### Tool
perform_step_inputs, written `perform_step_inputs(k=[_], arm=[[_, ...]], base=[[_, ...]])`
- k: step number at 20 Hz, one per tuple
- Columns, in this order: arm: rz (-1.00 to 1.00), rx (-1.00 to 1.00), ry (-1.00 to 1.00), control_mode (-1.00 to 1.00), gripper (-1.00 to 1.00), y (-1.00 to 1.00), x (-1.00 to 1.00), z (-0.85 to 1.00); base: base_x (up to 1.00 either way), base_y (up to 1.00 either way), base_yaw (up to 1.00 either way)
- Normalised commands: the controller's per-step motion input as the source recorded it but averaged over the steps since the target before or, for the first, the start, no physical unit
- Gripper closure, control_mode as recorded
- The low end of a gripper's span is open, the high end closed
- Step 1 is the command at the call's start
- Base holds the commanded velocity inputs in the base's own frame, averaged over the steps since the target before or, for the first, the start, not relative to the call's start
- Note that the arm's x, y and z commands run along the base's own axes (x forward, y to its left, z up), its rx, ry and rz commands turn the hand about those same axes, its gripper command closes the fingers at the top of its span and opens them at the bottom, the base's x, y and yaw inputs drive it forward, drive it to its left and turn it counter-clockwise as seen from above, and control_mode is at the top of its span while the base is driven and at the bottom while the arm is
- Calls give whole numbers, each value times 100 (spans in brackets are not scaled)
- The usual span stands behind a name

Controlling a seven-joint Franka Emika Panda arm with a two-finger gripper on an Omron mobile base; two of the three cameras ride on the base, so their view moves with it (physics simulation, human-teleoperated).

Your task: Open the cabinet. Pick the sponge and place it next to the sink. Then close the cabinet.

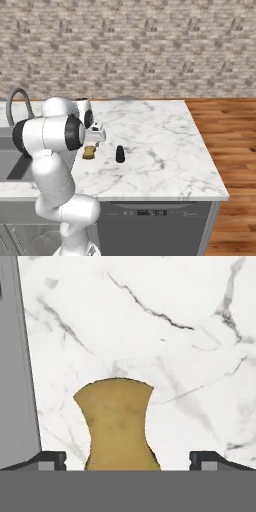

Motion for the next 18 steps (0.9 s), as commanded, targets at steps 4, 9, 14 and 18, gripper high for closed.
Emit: perform_step_inputs(k=[4,9,14,18], arm=[[-5,1,-7,-100,-100,-24,-54,100],[0,3,-14,-100,-100,-24,-88,100],[0,5,-23,-100,-100,-26,-100,98],[0,6,-26,-100,-100,-23,-100,100]], base=[[0,0,0],[0,0,0],[0,0,0],[0,0,0]])
